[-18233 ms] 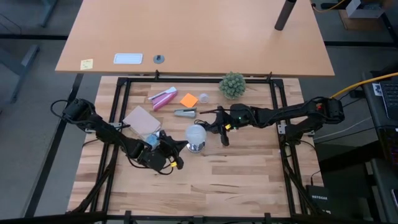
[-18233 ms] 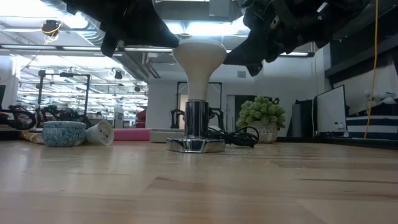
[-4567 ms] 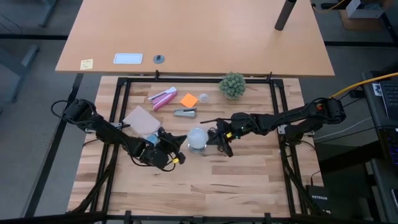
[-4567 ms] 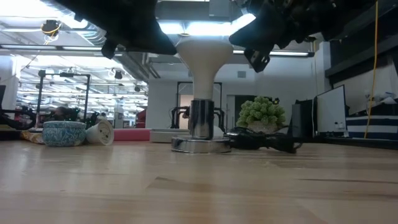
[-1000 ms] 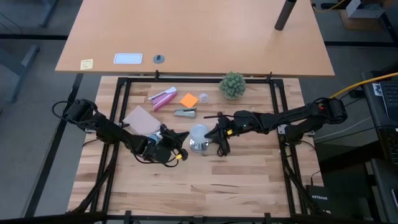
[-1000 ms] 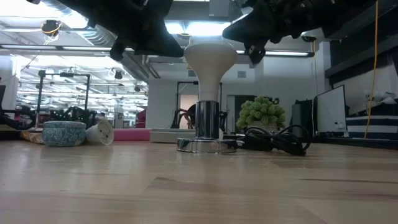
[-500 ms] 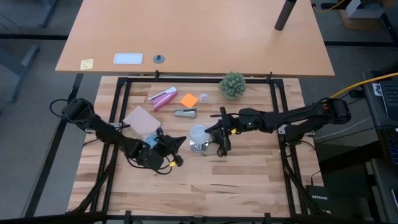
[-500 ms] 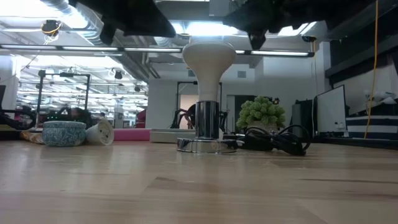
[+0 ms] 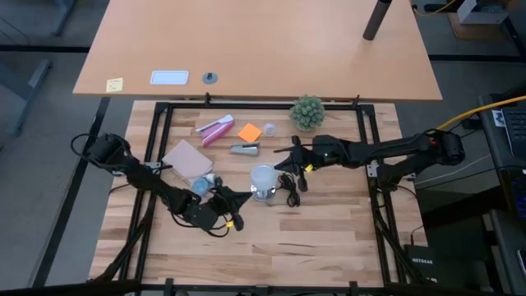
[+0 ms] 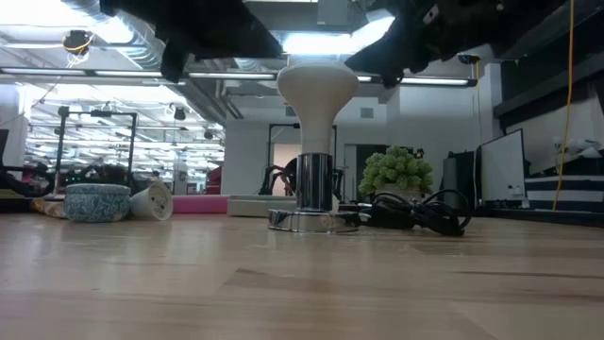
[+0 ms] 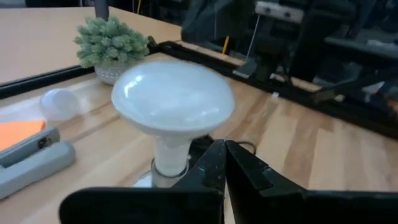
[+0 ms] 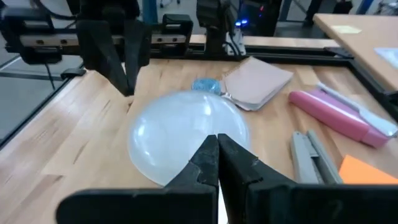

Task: Screw lightbulb
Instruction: Insert the lightbulb on the lamp

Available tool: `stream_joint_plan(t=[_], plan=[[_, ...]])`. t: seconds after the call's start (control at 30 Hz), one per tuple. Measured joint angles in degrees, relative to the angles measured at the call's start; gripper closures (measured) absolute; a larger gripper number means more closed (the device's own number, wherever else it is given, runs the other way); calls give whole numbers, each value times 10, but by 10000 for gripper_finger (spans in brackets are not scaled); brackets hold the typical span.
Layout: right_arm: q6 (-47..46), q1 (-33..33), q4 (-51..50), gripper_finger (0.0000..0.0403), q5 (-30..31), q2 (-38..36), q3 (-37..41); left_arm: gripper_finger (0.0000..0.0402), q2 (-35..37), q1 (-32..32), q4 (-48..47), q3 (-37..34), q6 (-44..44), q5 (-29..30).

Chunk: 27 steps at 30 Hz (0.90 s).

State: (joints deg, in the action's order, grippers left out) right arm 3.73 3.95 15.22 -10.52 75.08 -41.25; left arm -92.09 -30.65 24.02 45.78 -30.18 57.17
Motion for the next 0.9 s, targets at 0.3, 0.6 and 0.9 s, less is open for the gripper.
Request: stream_joint_plan(t=[0.3,0.6,0.9], plan=[[0,37,6,398,-22,25,0,400,-38,17,51,0,7,0],[-2,36,10,398,-27,43,0,400,-40,26,55,0,16,0],[-33,36,5,398,-60,43,0,400,-40,26,54,0,21,27]])
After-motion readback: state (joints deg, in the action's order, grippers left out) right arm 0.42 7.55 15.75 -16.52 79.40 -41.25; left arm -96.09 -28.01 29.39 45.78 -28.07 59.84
